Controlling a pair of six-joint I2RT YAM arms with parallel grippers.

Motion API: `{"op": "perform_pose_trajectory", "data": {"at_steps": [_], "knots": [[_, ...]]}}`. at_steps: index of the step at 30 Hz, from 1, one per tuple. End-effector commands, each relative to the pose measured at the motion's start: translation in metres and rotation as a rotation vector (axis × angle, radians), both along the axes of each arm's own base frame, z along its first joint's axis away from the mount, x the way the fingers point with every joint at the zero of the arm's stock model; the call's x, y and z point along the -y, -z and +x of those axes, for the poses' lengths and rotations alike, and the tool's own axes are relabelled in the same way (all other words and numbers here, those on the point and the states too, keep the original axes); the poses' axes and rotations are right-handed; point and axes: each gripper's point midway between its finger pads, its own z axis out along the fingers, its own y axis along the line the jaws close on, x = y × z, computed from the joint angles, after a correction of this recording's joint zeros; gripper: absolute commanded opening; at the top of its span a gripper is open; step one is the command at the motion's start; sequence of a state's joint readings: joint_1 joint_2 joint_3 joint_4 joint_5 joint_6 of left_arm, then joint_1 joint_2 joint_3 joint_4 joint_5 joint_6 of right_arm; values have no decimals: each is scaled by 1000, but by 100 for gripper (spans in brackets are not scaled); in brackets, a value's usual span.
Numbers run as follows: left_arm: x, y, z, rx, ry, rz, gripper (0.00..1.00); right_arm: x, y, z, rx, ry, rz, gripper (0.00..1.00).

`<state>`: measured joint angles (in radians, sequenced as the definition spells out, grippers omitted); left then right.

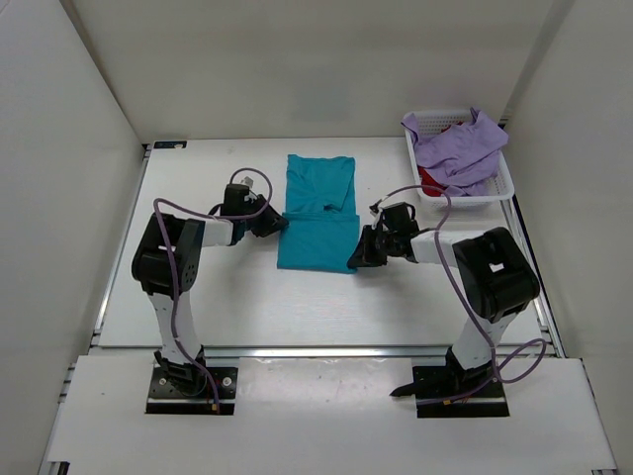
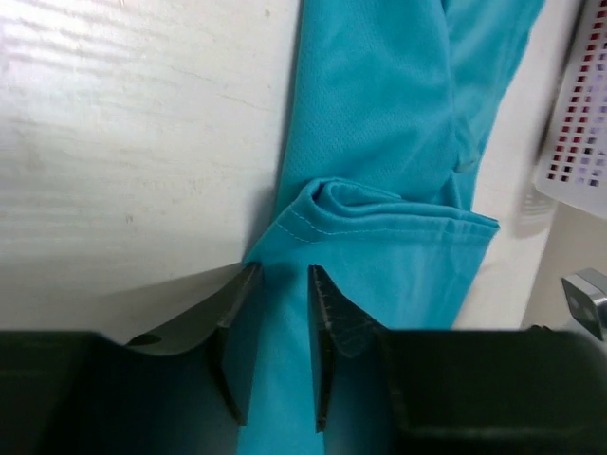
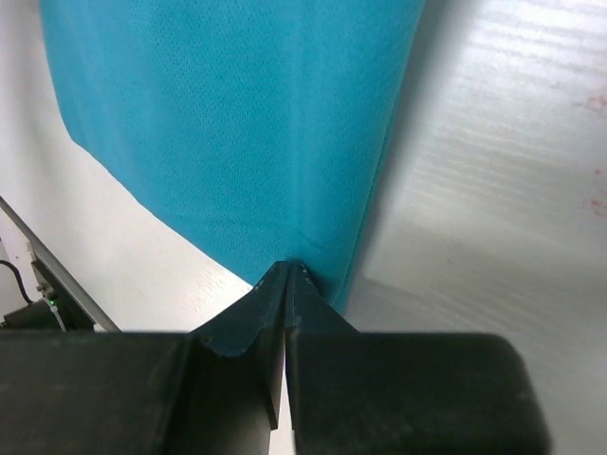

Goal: Fold and stack the t-shirts
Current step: Fold the folded rectangular tshirt in 1/3 of the way, then grab one side of the 2/3 rectangular tshirt with both arms

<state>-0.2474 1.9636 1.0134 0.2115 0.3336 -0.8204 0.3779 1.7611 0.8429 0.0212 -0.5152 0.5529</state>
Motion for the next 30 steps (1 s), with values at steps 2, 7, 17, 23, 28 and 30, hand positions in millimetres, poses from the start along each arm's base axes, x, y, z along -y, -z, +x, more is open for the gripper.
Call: {"op": "perform_pose_trajectory", "data": {"at_steps": [2,7,17,23,28,30], "knots": [[-5,-23,-16,46,-4,-42,42,6,-12,7,65,17,9,0],[-19,-58,-33,122,-51,-13,47,6,-36,4,129,-2,39,14],[-23,-25,-126,58,53,196,55,31,-15,-35,87,58,57,41],[-35,2,-151,13,48,251,60,26,-3,-30,67,69,47,43],[-22,13,-153,-10,89,272,57,23,7,-21,45,85,62,41],[-21,23,-153,-33,89,274,55,21,8,-17,47,92,59,37]]}}
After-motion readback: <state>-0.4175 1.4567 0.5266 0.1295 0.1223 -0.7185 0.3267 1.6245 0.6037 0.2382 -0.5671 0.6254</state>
